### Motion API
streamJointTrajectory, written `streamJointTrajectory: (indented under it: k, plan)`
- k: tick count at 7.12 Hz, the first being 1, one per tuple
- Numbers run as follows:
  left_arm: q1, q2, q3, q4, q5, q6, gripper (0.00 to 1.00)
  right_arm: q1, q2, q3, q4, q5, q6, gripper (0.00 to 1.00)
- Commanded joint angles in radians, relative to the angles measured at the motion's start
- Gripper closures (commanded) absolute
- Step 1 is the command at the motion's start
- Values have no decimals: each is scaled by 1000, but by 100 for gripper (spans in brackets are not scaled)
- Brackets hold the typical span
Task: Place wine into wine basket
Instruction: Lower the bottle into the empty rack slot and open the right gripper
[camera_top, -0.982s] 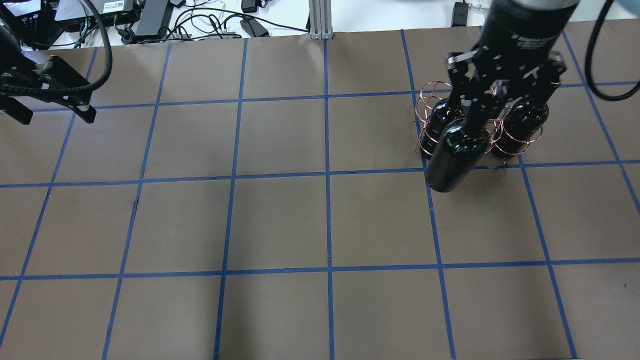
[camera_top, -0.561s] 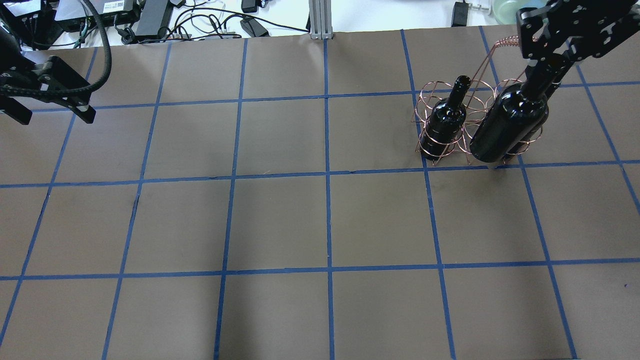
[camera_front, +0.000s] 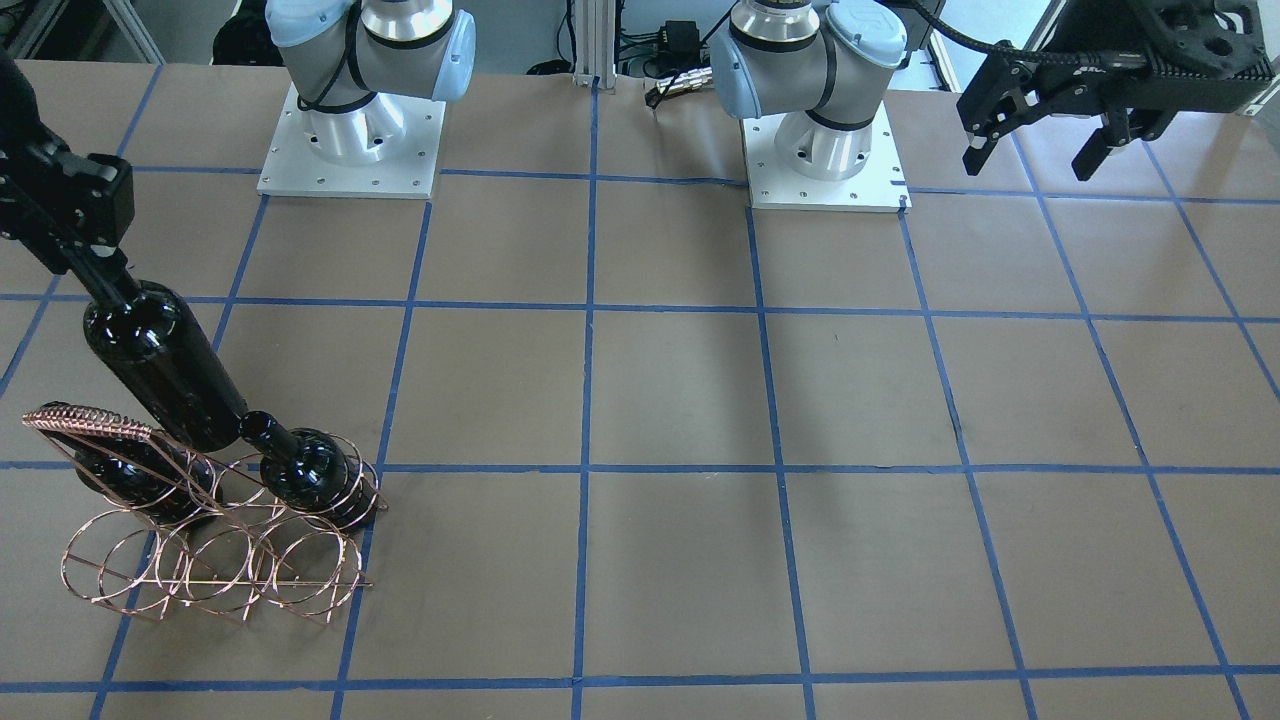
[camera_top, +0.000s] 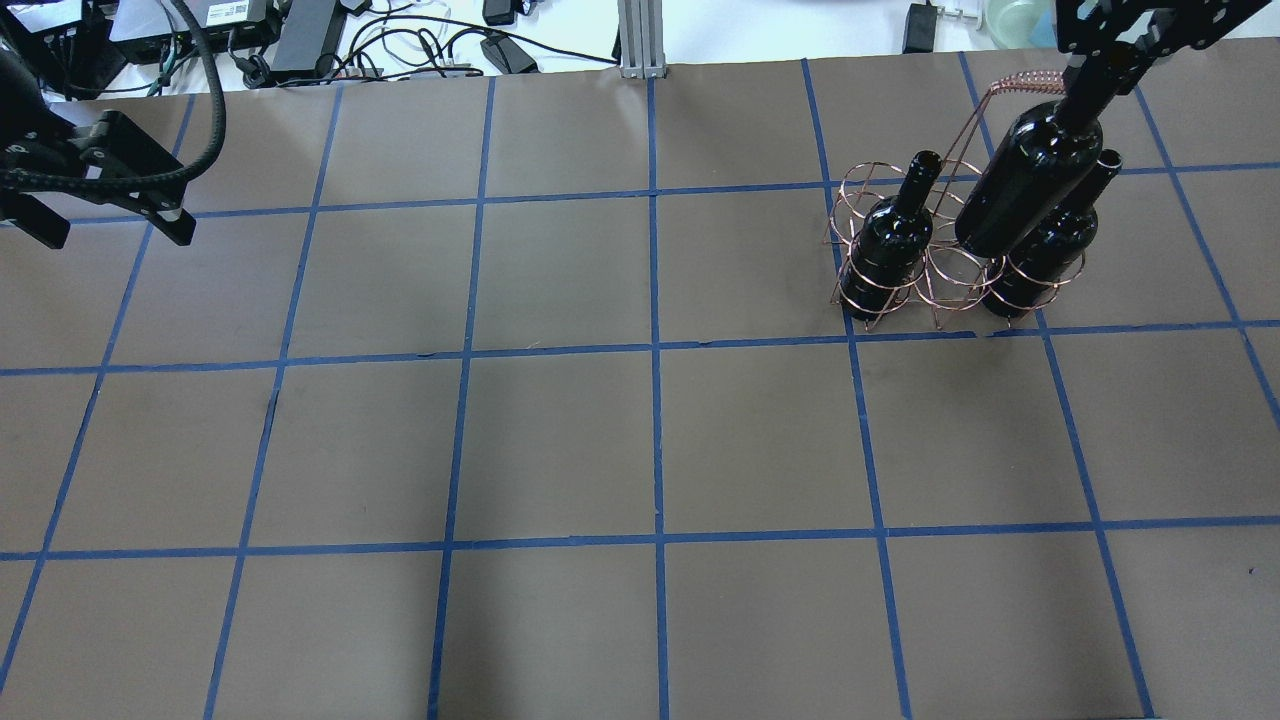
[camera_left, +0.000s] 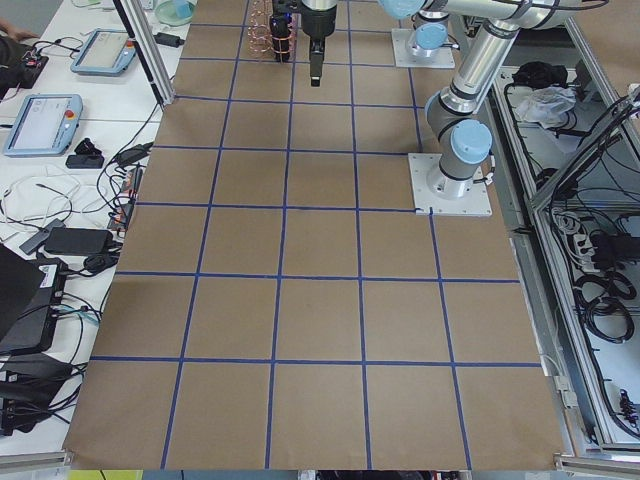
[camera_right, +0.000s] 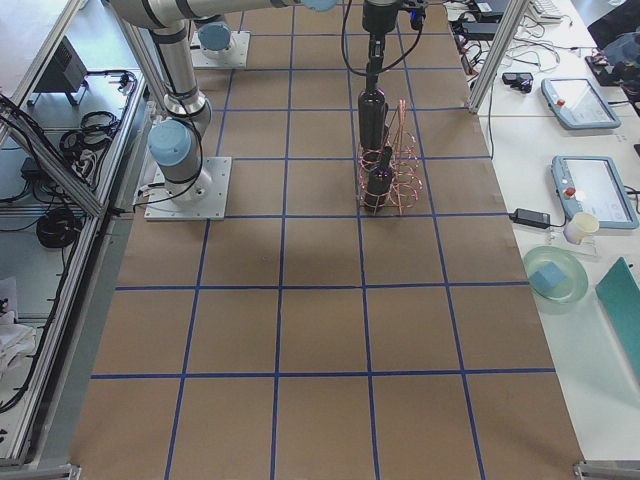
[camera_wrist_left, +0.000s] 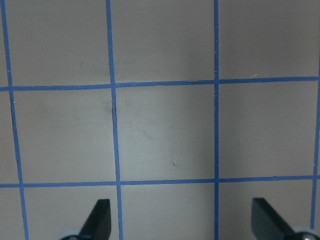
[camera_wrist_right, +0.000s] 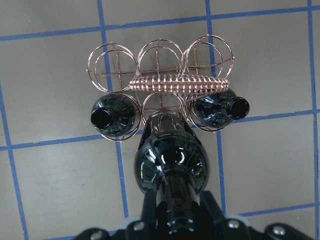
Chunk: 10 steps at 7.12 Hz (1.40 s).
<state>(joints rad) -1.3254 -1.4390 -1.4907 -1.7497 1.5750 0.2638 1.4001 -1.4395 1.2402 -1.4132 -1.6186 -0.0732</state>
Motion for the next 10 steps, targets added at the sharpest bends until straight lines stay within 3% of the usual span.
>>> streamJointTrajectory:
  k: [1, 3, 10]
  plan:
    - [0, 0, 0, -1, -1, 0, 0, -24, 25, 27, -53, 0, -23, 100]
    - [0, 0, 0, -1, -1, 0, 0, -24, 62, 51, -111, 9, -20, 100]
    - [0, 2, 1, 4, 8, 14, 0, -21, 62, 105, -155, 46, -20, 100]
